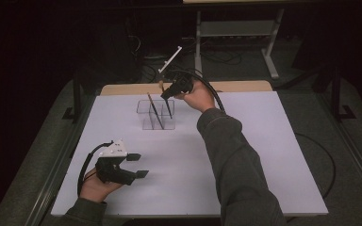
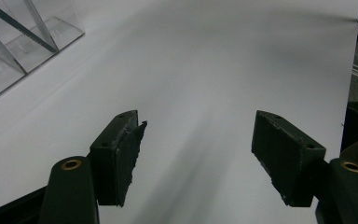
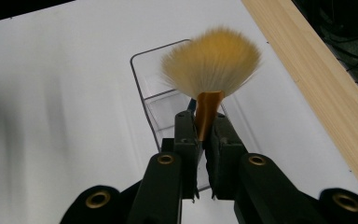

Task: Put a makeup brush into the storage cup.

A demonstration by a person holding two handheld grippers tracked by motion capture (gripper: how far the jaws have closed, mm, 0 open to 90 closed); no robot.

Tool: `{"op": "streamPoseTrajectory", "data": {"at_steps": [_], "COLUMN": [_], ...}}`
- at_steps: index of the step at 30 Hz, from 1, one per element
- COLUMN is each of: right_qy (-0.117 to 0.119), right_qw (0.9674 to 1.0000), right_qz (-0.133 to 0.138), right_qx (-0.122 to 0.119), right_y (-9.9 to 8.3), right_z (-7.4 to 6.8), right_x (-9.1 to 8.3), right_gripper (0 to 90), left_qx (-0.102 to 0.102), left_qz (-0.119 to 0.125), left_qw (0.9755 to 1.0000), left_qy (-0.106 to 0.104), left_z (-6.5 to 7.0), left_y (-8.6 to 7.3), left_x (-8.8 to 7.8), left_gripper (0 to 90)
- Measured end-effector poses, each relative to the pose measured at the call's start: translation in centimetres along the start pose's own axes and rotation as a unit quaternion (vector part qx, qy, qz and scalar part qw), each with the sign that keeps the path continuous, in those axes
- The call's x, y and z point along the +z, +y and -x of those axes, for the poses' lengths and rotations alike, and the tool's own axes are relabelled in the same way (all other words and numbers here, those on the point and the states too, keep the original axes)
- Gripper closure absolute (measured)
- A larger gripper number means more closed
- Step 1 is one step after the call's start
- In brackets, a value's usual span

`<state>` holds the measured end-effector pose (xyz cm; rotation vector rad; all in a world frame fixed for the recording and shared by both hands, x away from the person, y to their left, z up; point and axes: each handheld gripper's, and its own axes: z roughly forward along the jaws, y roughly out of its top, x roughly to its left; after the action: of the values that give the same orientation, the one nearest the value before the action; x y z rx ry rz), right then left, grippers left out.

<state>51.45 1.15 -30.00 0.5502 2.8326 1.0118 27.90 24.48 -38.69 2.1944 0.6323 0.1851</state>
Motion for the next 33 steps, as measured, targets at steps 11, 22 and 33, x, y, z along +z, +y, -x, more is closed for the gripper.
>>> {"op": "streamPoseTrajectory", "data": {"at_steps": [11, 22, 33], "right_qy": [0.003, 0.007, -0.004], "right_qw": [0.9999, 0.9997, 0.9995], "right_qz": [-0.003, -0.010, -0.007], "right_qx": [0.013, 0.020, 0.029], "right_y": [-1.2, -2.0, -2.3], "right_z": [-0.1, 0.0, 0.0], "right_x": [1.3, 2.1, 1.9], "right_gripper": [82.4, 81.8, 72.3], "left_qx": [-0.004, -0.007, -0.010], "left_qz": [0.000, 0.001, 0.002], "left_qw": [1.0000, 1.0000, 0.9999], "left_qy": [0.000, -0.001, -0.001], "left_z": [-0.1, -0.2, -0.2], "left_y": [-0.1, -0.2, -0.1], "left_x": [0.0, 0.0, 0.0], "left_gripper": [31.8, 31.8, 31.8]}}
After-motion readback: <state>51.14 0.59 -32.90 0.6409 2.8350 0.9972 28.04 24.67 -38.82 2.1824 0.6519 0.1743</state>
